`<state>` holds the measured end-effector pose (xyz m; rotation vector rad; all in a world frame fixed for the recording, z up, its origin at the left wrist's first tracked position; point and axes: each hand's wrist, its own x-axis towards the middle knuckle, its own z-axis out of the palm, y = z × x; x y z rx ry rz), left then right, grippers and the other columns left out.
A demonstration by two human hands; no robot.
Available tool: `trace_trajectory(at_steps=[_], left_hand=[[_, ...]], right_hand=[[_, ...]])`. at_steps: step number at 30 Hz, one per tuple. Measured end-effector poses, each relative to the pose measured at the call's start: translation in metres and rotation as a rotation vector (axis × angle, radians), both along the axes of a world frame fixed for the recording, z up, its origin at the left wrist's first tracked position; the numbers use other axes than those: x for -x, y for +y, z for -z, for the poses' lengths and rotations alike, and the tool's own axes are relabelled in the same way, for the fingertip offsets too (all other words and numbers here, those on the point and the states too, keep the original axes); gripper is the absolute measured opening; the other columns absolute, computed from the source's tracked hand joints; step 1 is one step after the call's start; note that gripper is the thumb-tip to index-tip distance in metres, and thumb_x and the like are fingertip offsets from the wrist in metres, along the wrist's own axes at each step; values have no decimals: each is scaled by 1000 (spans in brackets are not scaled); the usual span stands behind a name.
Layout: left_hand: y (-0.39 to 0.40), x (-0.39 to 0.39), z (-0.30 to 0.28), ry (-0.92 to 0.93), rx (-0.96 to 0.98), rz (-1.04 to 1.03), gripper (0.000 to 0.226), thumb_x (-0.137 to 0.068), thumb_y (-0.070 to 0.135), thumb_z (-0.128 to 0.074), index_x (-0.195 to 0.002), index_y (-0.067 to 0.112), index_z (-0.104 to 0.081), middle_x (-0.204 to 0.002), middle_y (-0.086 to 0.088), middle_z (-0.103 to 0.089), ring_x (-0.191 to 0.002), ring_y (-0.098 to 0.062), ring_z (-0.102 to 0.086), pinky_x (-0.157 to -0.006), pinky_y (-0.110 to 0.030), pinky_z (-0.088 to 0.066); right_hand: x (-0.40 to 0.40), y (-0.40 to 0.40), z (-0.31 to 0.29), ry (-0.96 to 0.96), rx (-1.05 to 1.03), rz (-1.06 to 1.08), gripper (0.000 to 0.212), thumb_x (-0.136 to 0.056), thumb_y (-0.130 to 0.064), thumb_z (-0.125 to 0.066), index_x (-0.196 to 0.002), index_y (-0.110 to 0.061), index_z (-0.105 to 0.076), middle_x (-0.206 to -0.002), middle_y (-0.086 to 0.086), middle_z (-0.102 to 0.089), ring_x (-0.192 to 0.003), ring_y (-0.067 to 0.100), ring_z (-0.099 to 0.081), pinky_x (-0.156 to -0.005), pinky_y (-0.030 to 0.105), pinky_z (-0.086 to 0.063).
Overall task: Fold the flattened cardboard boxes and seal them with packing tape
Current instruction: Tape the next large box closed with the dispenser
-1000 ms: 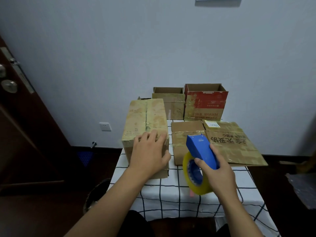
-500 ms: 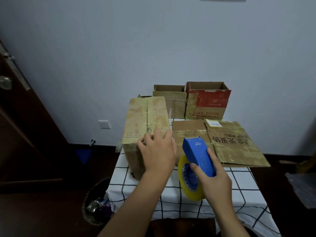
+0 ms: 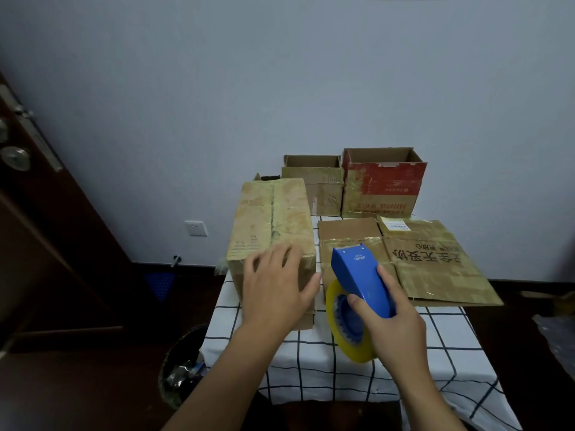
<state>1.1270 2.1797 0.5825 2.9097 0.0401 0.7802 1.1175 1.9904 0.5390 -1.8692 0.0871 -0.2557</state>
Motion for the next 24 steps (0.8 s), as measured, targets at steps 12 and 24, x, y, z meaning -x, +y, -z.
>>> trace_trajectory(at_steps=[12, 24], left_hand=[[44, 29, -13, 261, 205, -100, 60, -89, 69, -42, -145, 50, -31, -162, -3, -9, -146, -24, 0, -118, -45, -8], [45, 27, 2, 169, 277, -93, 54, -89, 58, -51, -141, 53, -38, -162, 4, -17, -146, -31, -9, -116, -49, -13]], right_hand=[[1, 2, -47, -121, 9, -2, 70, -75, -41, -80, -137, -52, -48, -114, -37, -51, -104, 5, -58, -86, 43, -55], [-69, 71, -141, -338, -42, -232, 69, -79, -40, -79, -141, -42, -49, -132, -22, -53, -115, 2, -56, -95, 34, -54]])
